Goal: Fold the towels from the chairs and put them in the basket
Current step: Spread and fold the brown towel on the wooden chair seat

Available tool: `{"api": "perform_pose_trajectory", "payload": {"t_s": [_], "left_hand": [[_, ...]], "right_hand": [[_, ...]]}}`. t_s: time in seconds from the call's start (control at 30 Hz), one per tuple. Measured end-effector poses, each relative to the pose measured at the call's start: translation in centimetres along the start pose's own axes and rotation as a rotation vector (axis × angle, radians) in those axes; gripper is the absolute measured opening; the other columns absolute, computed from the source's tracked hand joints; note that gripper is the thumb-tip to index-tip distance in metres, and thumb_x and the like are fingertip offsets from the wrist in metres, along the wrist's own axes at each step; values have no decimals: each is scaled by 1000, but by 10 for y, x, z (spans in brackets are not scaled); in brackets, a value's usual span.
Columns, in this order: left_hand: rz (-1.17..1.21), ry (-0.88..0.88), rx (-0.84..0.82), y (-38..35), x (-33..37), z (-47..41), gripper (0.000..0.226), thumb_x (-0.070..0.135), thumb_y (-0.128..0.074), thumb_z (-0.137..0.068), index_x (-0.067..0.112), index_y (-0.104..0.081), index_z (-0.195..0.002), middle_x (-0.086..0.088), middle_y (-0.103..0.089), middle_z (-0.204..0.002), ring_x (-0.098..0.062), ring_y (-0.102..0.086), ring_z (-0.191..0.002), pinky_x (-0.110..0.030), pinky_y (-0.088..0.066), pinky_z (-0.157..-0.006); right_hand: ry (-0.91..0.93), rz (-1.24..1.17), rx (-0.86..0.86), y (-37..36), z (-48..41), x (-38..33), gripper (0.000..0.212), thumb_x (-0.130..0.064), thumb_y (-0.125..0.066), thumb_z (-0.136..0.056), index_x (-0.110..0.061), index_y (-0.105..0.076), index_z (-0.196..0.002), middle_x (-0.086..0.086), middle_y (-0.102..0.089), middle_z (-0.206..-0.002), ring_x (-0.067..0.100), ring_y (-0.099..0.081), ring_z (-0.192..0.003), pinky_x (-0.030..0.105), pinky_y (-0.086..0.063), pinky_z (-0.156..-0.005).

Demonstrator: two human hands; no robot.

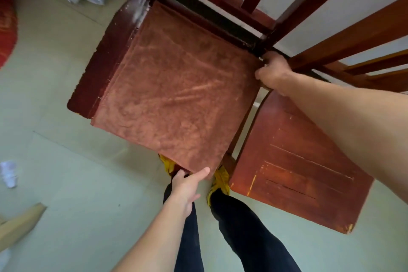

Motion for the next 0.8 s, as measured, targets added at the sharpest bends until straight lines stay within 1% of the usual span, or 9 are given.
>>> {"api": "perform_pose_trajectory", "payload": {"t_s": [0.03, 0.1, 0.17, 0.23, 0.33, 0.43, 0.57, 0.7, 0.8], "left_hand": [[59, -10, -12, -5, -1, -3, 68, 33, -82, -73, 14, -50, -130, -5, -58, -128, -24, -56, -113, -39, -53, -89], [125, -28, 7, -7, -5, -6, 43, 27, -78, -79, 12, -59, -114, -6, -64, -118, -19, -60, -103, -35, -52, -81], [138, -46, 43, -4, -12, -4, 30, 24, -73, -84, 9, -62, -107, -8, -68, -108, -16, -64, -95, -31, -52, -75], [162, -89, 103, 3, -14, 2, 24, 21, -71, -86, 7, -65, -104, -8, -70, -100, -15, -66, -92, -31, -53, -76], [247, -146, 169, 8, -14, 24, 13, 14, -68, -87, 5, -66, -97, -11, -71, -98, -17, -68, -91, -33, -54, -86], [353, -173, 141, 2, -6, 39, 15, 7, -69, -85, 9, -62, -98, -13, -70, -100, -20, -69, -92, -33, -55, -82], [417, -191, 82, -19, 12, 44, 31, 7, -74, -81, 10, -57, -107, -12, -70, -99, -21, -70, -89, -32, -58, -76], [381, -184, 109, -38, 18, 40, 20, 8, -76, -80, 11, -60, -92, -9, -70, -96, -17, -69, -86, -29, -55, -73], [317, -226, 142, -44, 19, 39, 32, 10, -75, -79, 17, -55, -102, 0, -65, -96, -14, -62, -87, -30, -48, -75]], "right_hand": [[-15, 14, -26, -1, -3, 3, 52, -15, -68, -83, -14, -53, -132, 5, -63, -112, 20, -62, -92, 33, -54, -82], [-13, 30, -57, 1, -2, 8, 35, -24, -74, -80, -12, -66, -111, 6, -69, -94, 21, -66, -83, 35, -57, -78], [22, -2, -37, 11, 3, 11, 21, -33, -78, -75, -16, -68, -86, 5, -70, -85, 20, -67, -77, 34, -58, -72], [47, -138, 19, 25, 12, 12, 22, -34, -80, -73, -18, -65, -77, 5, -71, -82, 21, -68, -75, 34, -58, -70], [58, -401, 63, 44, 29, 6, 20, -26, -81, -74, -18, -63, -75, 5, -71, -81, 16, -71, -69, 30, -57, -62], [70, -484, 69, 53, 42, -8, 23, -19, -77, -75, -24, -56, -69, -6, -66, -71, 7, -67, -64, 23, -55, -53], [113, -430, 48, 57, 45, -19, 23, -6, -68, -77, -25, -58, -70, -4, -61, -69, 11, -59, -61, 26, -52, -53], [89, -278, -35, 47, 42, -10, 13, -13, -74, -79, -19, -63, -84, 1, -65, -69, 6, -61, -51, 20, -51, -48], [38, -149, -129, 33, 40, 5, 24, -14, -81, -75, -11, -63, -90, 6, -66, -70, 12, -64, -59, 27, -58, -62]]}}
Point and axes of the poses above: each hand's wrist, its own z-axis away from the middle knuckle, its own y-axis out of the back of the hand, x = y × z, the point moved 10 cm from there along -z, towards the middle knuckle
